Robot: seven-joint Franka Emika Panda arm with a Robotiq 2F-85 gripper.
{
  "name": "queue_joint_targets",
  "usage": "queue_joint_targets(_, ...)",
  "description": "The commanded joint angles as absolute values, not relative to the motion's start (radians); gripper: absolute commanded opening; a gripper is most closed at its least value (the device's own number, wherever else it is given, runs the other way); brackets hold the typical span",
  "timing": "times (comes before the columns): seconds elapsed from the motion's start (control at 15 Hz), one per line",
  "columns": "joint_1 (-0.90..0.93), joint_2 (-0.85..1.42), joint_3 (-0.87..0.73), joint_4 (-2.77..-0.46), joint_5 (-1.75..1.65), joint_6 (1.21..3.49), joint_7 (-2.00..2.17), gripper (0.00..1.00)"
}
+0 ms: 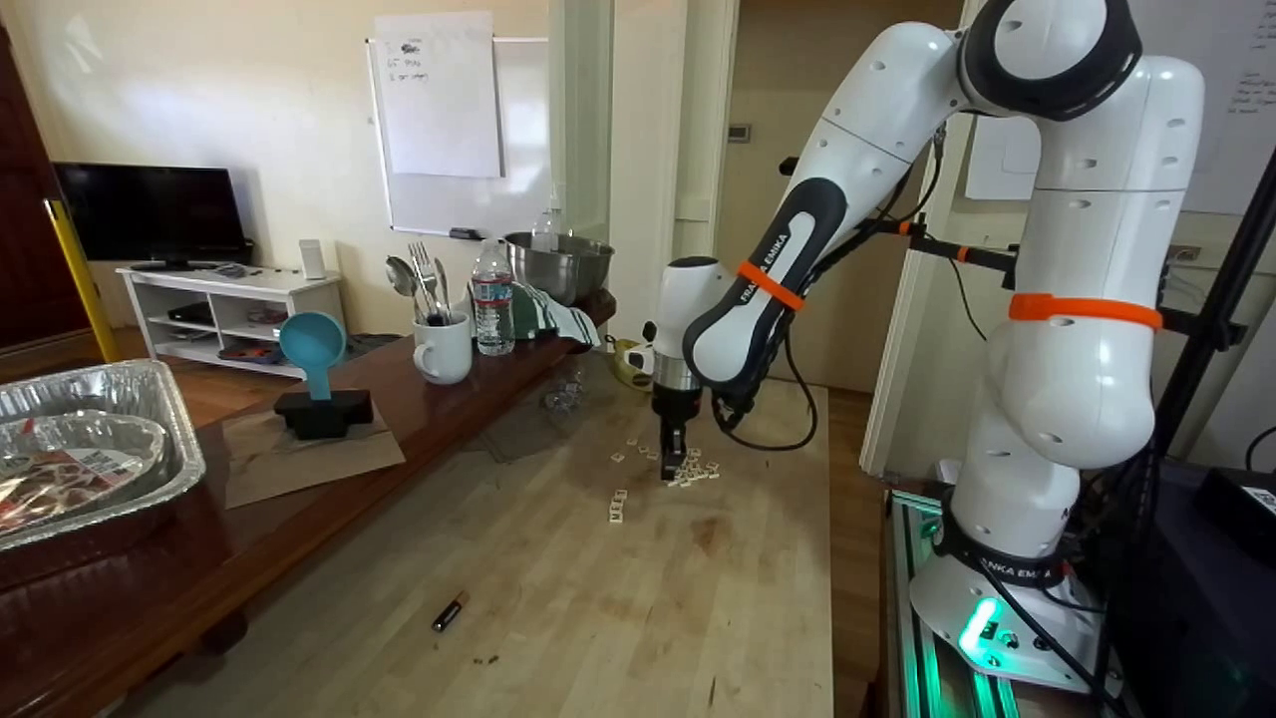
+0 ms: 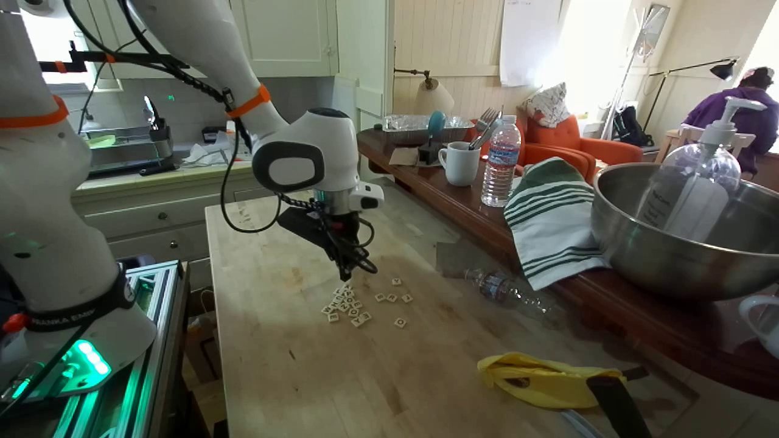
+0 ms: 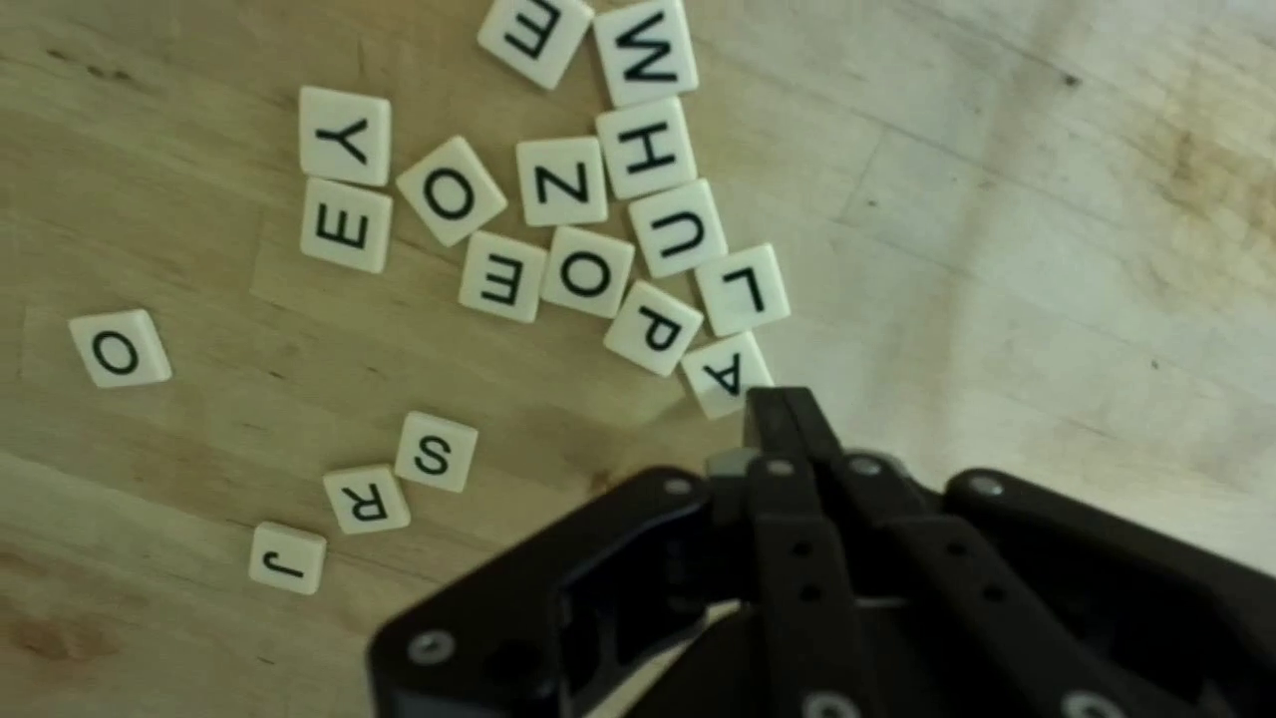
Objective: Spell the word aloe using the tile letters
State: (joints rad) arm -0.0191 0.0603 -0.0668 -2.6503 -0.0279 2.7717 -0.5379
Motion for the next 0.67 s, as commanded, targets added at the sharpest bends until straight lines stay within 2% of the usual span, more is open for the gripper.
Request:
queue_joint_targets(0.0,-0.049,0.112,-0.051,-2.647,-0.032,2.834,-0.539,0.0)
queue_joint_targets(0.6,-0.067,0.139,-0.014,-2.653,-0.001,2.848,-0.508,0.0)
